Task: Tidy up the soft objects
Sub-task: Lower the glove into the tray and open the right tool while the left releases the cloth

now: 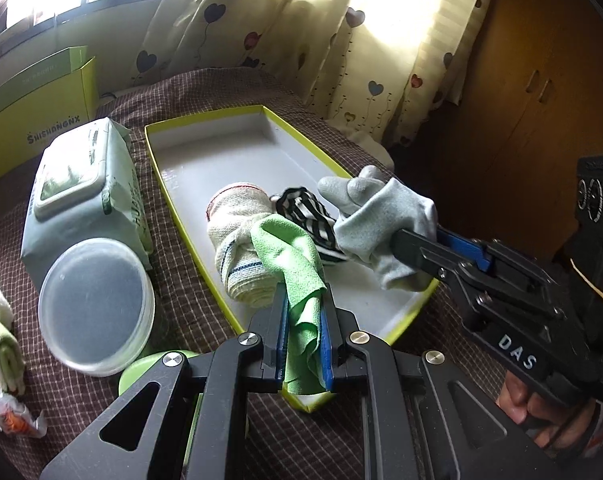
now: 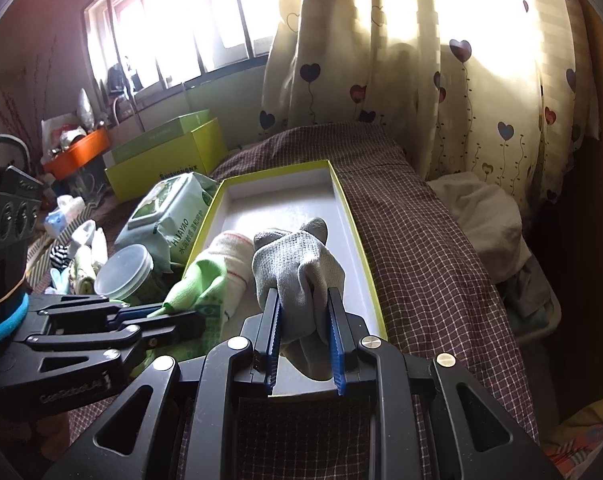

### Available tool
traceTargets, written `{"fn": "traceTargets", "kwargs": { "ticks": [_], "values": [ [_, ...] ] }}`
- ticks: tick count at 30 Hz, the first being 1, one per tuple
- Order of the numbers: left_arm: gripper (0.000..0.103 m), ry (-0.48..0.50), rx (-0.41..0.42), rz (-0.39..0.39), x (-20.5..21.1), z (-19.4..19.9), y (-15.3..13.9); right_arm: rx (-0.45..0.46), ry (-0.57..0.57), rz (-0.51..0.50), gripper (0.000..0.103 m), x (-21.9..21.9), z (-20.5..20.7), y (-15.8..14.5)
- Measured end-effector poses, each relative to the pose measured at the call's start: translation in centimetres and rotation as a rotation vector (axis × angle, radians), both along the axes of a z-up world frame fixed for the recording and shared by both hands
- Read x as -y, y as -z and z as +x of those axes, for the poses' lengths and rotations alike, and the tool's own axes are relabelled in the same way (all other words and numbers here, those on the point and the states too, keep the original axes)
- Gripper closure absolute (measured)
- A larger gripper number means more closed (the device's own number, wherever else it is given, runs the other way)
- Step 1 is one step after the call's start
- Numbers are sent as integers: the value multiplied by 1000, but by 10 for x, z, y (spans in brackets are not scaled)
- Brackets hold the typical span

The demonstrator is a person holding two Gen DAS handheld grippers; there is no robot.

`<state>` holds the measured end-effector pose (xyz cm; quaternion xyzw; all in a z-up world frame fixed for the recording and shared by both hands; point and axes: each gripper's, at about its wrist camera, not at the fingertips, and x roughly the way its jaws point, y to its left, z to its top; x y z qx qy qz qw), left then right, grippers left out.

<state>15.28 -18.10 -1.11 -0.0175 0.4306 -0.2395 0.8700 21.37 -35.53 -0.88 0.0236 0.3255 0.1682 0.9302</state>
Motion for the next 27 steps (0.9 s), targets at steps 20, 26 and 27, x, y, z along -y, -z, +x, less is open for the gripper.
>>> {"fn": "traceTargets", "kwargs": {
  "ticks": [20,26,27],
  "values": [
    [89,-67,10,6,6,43,8,-29,-2,-59,82,-15,48,15],
    [85,-35,12,-29,7,38,2,-23,-2,-73,65,-15,42,12],
    [83,-31,18,-29,7,36,1,-16,0,-76,62,-14,39,11]
  ]
}}
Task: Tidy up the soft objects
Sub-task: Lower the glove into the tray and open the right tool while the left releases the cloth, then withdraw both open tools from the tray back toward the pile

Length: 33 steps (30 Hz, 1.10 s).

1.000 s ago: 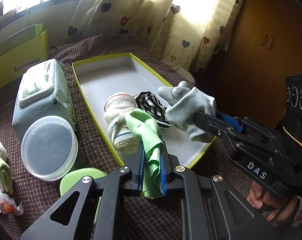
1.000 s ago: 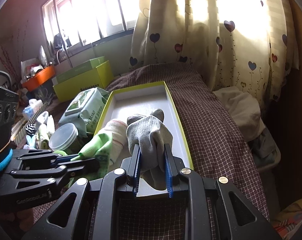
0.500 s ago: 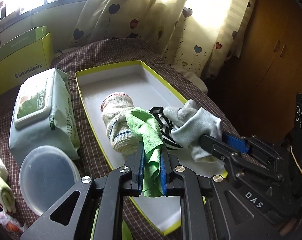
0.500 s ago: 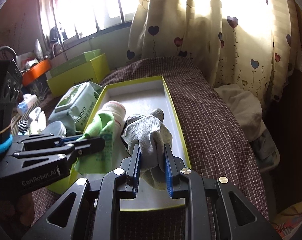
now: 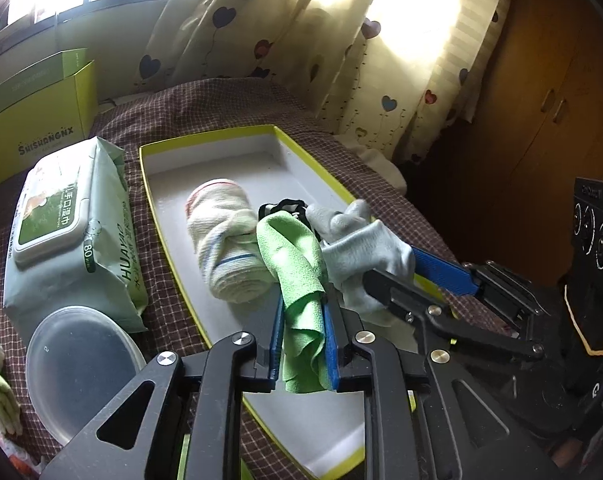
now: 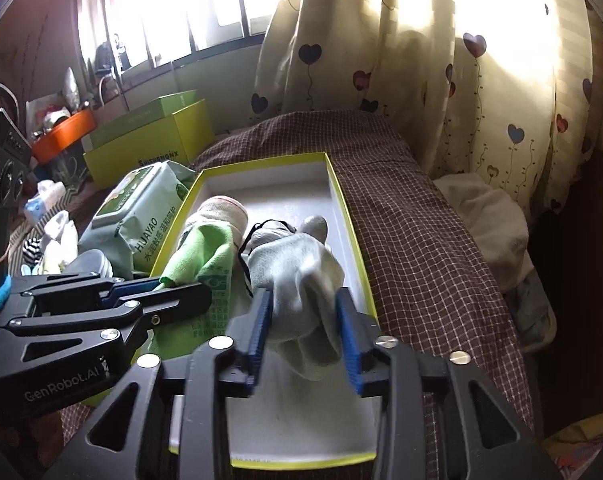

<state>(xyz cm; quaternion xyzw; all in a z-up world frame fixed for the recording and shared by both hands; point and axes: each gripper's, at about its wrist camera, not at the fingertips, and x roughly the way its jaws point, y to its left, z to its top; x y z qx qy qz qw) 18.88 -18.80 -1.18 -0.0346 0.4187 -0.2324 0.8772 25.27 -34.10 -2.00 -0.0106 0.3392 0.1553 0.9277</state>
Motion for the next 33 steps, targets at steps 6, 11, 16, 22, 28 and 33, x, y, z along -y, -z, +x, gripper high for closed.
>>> {"fn": "traceTargets", "kwargs": {
  "ticks": [6,11,16,22,28,33],
  "values": [
    [80,0,30,-12,-4,-10,-11,36,12,1,61,5,-16,-11],
    [80,-4,61,-11,-9,-24,-22,60,22,4,60,7,-32,-23],
    [80,-16,87,-20,-18,-39,-33,84,15,9,58,3,-49,-34],
    [80,-47,110,-9,-32,-58,-40,96,-14,-1,55,-12,-66,-42],
    [80,-84,142,10,-47,-76,-46,112,-37,-9,55,-26,-80,-51],
    [80,-100,155,7,-60,-88,-47,117,-56,-20,55,-39,-89,-54]
  ]
}}
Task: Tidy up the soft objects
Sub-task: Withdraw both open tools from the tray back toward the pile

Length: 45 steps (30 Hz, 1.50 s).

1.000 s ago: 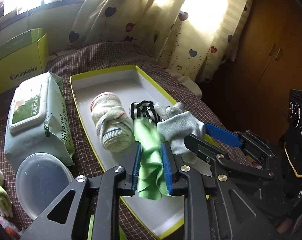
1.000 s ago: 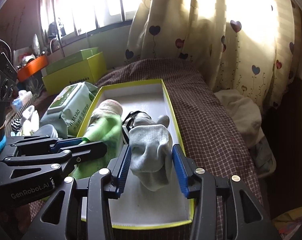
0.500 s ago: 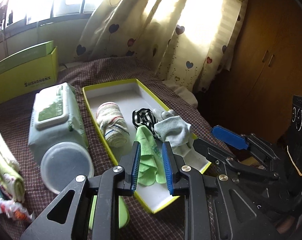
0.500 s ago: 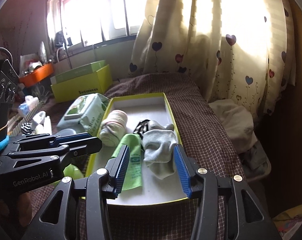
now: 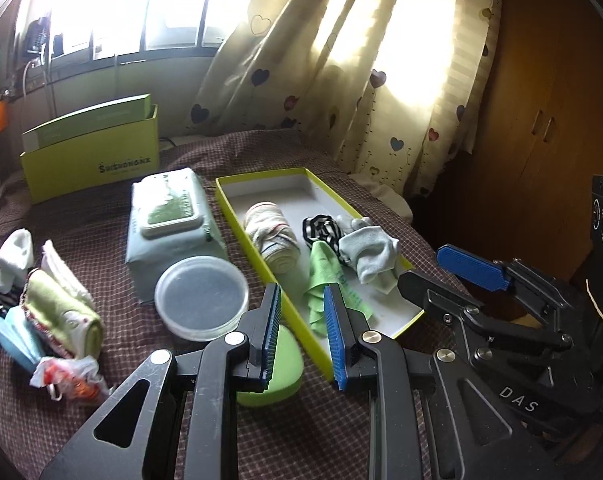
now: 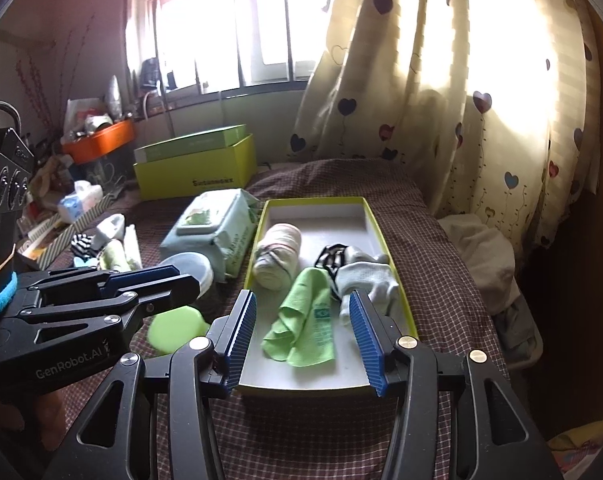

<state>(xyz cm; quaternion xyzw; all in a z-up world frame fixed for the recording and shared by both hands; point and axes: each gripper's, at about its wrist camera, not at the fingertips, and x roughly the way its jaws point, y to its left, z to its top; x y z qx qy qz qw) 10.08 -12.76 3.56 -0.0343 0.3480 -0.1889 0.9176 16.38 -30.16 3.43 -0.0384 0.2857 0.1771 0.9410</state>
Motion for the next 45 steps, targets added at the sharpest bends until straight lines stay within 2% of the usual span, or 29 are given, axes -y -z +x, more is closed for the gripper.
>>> {"fn": "traceTargets", "kwargs": {
  "ticks": [16,45],
  "values": [
    [80,-54,11,-17,-36,-17,-1,10,-69,-26,55,-36,-15,-6],
    [80,-119,14,-6,-66,-22,1,19,-146,-30,55,-61,-20,-11]
  ]
}}
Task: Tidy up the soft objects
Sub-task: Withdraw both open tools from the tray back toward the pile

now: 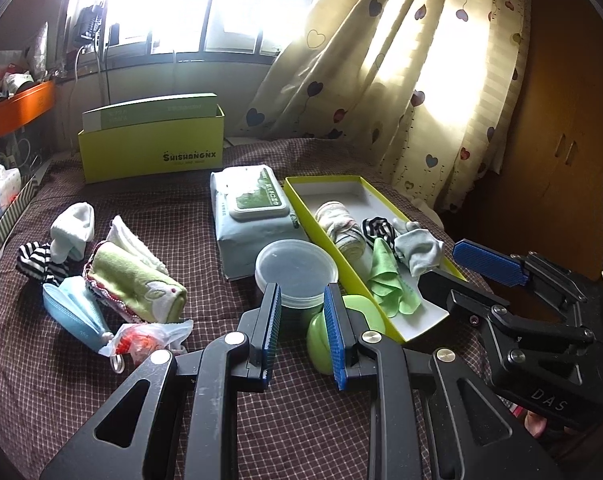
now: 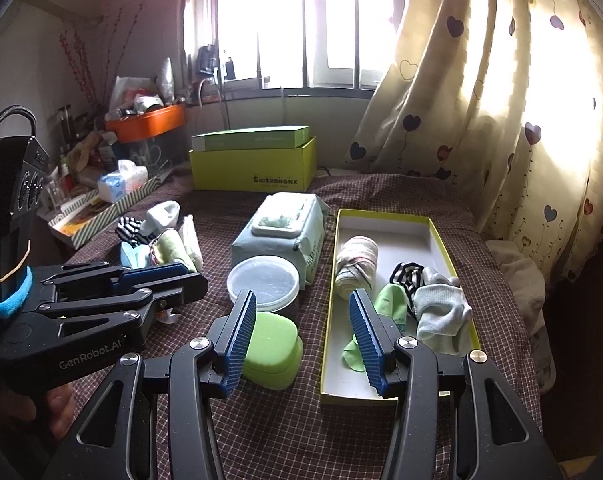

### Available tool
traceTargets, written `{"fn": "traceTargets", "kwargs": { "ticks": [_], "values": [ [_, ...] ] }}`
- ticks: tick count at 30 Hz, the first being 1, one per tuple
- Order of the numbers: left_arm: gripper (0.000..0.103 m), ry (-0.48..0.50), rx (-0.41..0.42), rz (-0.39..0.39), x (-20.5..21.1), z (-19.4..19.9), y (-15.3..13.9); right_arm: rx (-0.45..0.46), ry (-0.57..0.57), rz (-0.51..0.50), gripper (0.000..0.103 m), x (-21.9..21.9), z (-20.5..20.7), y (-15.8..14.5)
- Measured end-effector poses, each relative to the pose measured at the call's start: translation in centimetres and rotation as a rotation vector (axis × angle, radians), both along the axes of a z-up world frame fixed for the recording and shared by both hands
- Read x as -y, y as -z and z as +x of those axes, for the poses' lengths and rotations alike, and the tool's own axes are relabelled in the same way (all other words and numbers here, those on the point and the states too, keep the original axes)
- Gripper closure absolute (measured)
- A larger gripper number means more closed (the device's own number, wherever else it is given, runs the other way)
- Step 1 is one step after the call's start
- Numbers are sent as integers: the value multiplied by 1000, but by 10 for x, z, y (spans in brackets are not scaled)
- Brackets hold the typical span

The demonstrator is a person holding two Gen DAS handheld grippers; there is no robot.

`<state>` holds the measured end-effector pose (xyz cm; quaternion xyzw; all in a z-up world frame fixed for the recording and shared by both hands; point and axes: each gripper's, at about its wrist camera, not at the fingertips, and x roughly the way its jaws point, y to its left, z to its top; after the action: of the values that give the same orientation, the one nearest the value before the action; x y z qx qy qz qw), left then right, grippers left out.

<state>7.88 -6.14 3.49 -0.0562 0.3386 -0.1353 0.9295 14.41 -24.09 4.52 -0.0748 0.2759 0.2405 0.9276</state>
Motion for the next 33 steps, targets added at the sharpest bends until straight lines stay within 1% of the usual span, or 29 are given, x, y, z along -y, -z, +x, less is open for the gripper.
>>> {"fn": "traceTargets", "kwargs": {
  "ticks": [18,26,33],
  "values": [
    [80,-37,0,-3,-17,-3,4,-3,-46,-4,55,-16,-3,3],
    [80,-90,-15,-9,-45,-9,13,-7,-87,-11,55,-32,-6,6],
    [80,-151,-34,-19,-77,-15,23,-19,-159,-35,55,-59,-9,13]
  ]
}}
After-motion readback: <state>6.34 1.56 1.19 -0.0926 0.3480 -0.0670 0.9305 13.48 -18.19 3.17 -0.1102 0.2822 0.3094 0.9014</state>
